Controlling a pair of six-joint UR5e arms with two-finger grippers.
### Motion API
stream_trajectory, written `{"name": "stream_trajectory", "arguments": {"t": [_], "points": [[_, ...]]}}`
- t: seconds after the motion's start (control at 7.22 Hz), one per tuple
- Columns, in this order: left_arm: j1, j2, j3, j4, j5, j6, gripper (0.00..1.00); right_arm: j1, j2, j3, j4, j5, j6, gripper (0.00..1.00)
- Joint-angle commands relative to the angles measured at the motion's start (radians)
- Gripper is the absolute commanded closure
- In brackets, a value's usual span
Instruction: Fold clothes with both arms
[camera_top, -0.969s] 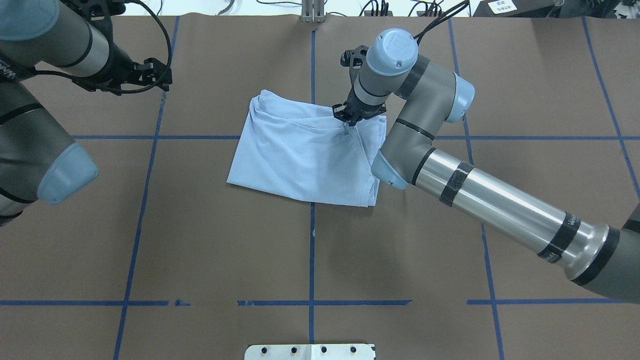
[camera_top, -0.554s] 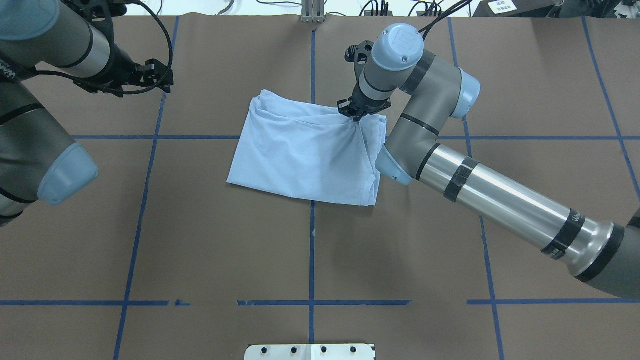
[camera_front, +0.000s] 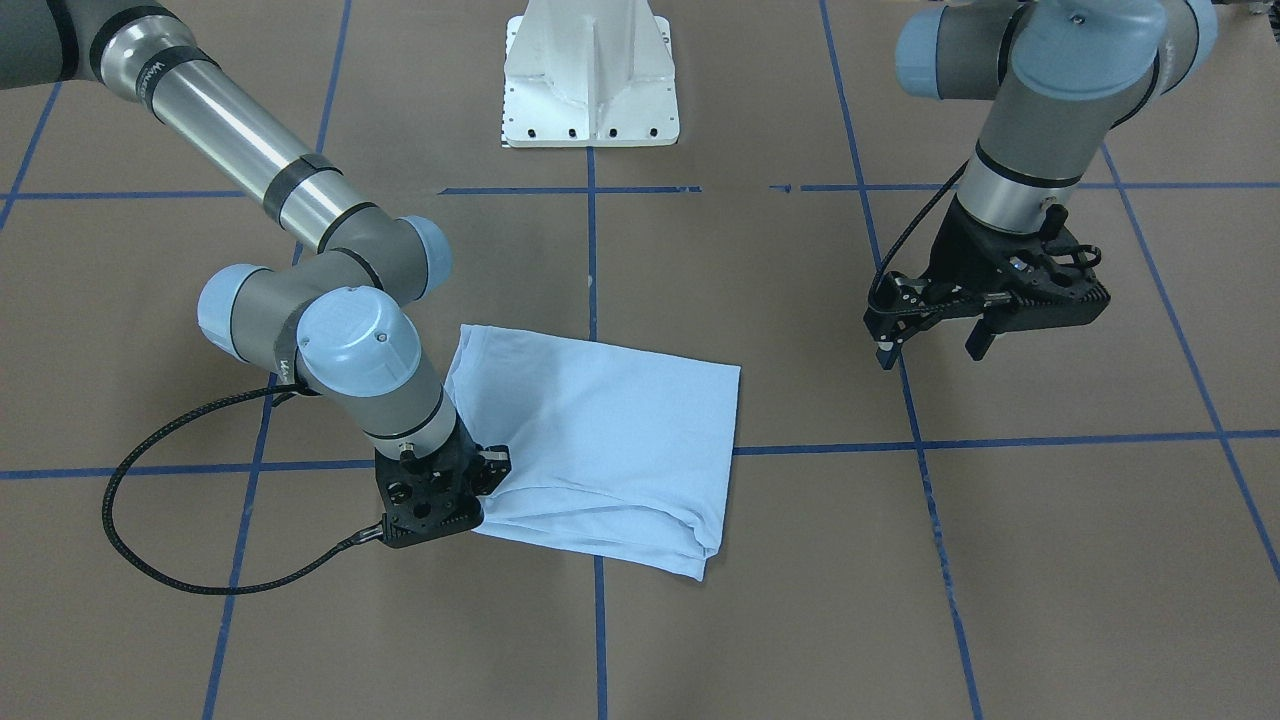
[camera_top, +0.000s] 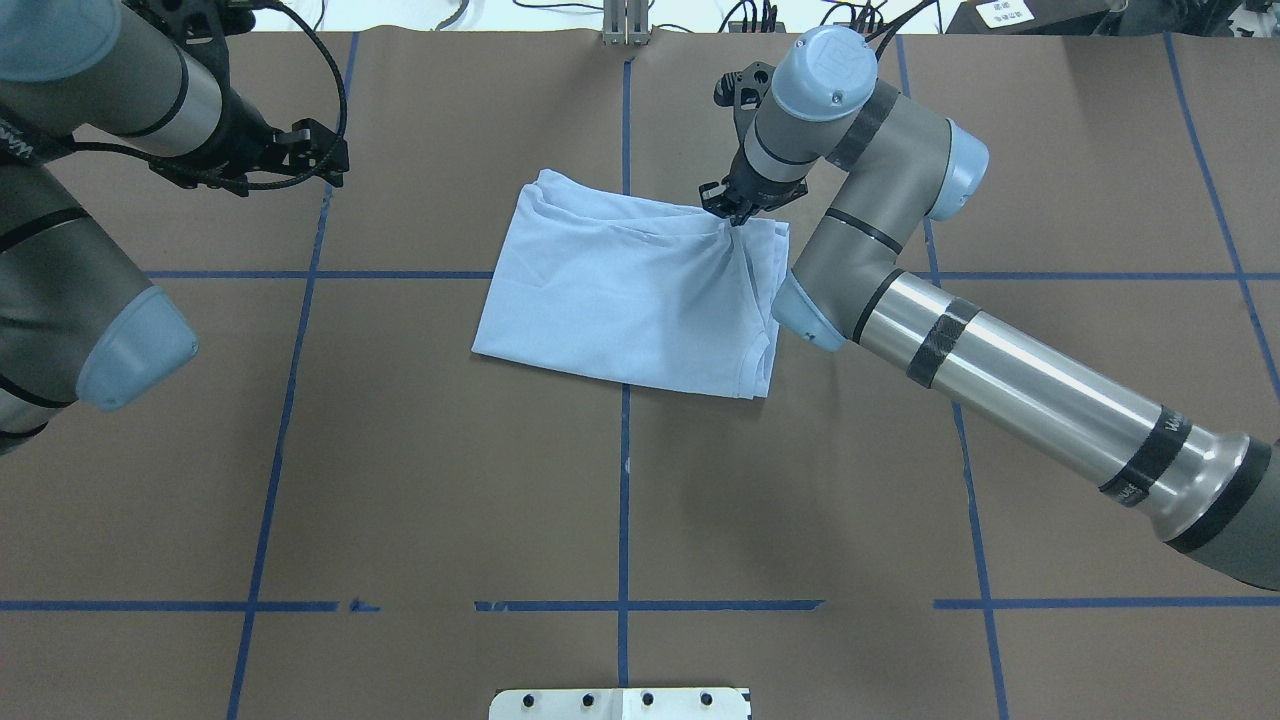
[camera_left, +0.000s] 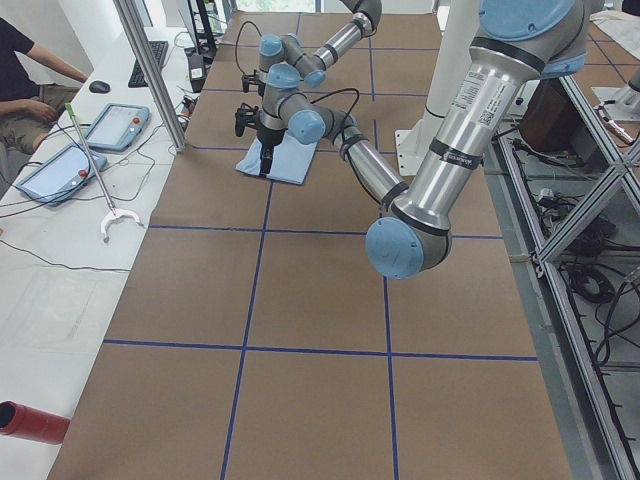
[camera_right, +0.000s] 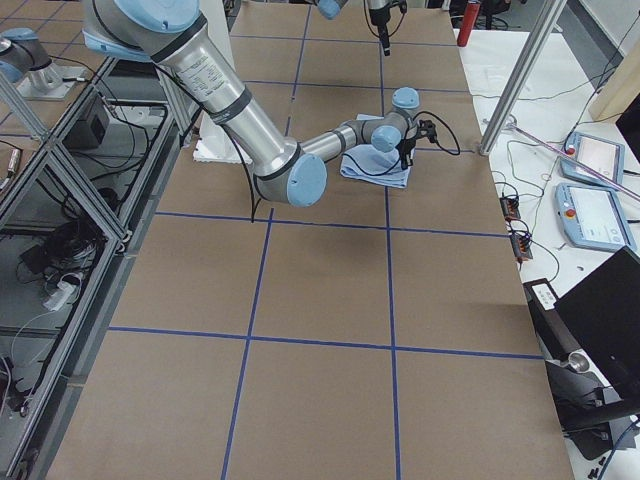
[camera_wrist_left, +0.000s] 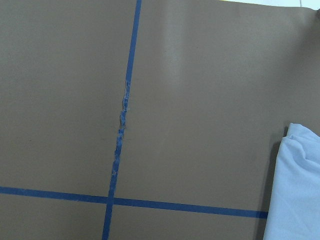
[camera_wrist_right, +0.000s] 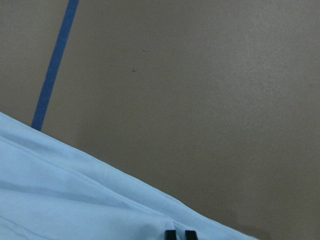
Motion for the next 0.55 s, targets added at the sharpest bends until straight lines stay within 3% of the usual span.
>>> {"name": "stream_trajectory", "arguments": {"t": [0.0, 0.14, 0.42], "points": [[-0.003, 0.003, -0.006, -0.001, 0.0, 0.008, 0.0, 0.043, -0.004, 0.0, -0.005, 0.029, -0.018, 0.0], [-0.012, 0.014, -0.02, -0.001, -0.003, 0.013, 0.0, 0.102, -0.043, 0.02, -0.026, 0.108, -0.056, 0.0], [-0.043, 0.134, -0.086, -0.011, -0.046, 0.117, 0.0, 0.246, -0.219, 0.227, -0.179, 0.216, -0.228, 0.0]]}}
